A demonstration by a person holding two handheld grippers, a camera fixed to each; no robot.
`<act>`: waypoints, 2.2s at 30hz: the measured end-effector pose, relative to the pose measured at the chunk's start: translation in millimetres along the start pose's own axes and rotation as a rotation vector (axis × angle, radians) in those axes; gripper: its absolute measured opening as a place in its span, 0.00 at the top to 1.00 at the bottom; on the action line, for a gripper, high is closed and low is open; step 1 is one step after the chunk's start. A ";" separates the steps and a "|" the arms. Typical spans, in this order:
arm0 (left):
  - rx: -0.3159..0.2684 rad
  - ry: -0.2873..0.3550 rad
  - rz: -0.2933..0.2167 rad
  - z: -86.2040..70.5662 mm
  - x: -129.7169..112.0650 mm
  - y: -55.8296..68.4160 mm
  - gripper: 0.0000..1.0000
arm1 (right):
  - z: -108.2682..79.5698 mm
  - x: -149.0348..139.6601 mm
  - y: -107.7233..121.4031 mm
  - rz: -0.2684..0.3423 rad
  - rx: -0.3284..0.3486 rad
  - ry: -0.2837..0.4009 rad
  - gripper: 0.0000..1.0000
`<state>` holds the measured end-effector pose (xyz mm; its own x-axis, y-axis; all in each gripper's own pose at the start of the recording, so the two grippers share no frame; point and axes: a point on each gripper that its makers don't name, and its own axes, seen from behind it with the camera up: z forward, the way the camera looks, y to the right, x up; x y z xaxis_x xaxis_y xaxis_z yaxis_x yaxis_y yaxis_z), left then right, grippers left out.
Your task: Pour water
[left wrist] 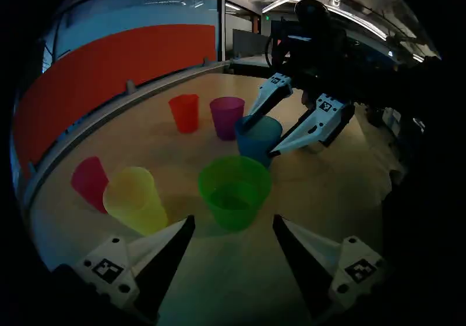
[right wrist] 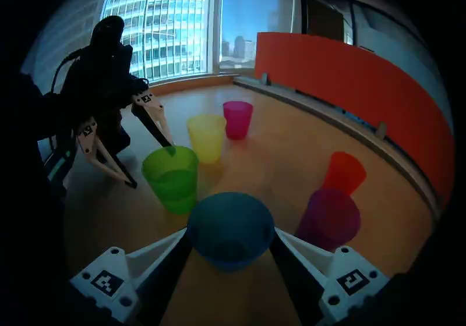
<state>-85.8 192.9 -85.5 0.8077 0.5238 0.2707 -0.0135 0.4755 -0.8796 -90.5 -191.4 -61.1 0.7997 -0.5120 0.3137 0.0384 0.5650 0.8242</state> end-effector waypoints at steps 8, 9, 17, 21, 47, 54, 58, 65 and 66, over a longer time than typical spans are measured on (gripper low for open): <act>0.009 0.000 0.001 -2.0 -0.4 -0.7 0.00 | -2.0 -5.0 -2.7 0.009 -0.002 -0.013 0.05; 0.010 0.000 0.000 -2.5 -0.5 -0.8 0.00 | -2.3 -5.1 -3.0 0.013 -0.002 -0.013 0.03; 0.026 0.003 -0.011 -7.8 -2.9 -3.2 0.00 | -6.9 -11.1 -1.7 0.030 -0.016 -0.021 0.00; 0.044 0.011 -0.023 -13.0 -5.0 -5.0 0.00 | -12.8 -16.4 -1.9 0.027 -0.029 -0.025 0.00; 0.205 0.086 -0.131 -63.9 -9.0 -35.4 0.00 | -70.7 -35.2 5.5 0.104 -0.150 0.021 0.00; 0.308 0.132 -0.176 -74.8 -4.0 -60.3 0.00 | -83.7 -30.2 21.8 0.143 -0.221 0.065 0.00; 0.388 0.170 -0.203 -84.3 -2.4 -77.6 0.00 | -93.2 -25.3 35.6 0.180 -0.276 0.104 0.00; 0.494 0.245 -0.231 -101.3 6.4 -96.3 0.00 | -107.1 -18.1 59.9 0.234 -0.381 0.164 0.00; 0.506 0.255 -0.233 -103.3 8.0 -98.2 0.00 | -109.0 -16.6 62.8 0.237 -0.396 0.172 0.00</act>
<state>-17.2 77.3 -37.4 0.9378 0.2098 0.2767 -0.0475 0.8669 -0.4962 -36.0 -76.9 -65.9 0.8999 -0.2440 0.3613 0.0412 0.8727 0.4865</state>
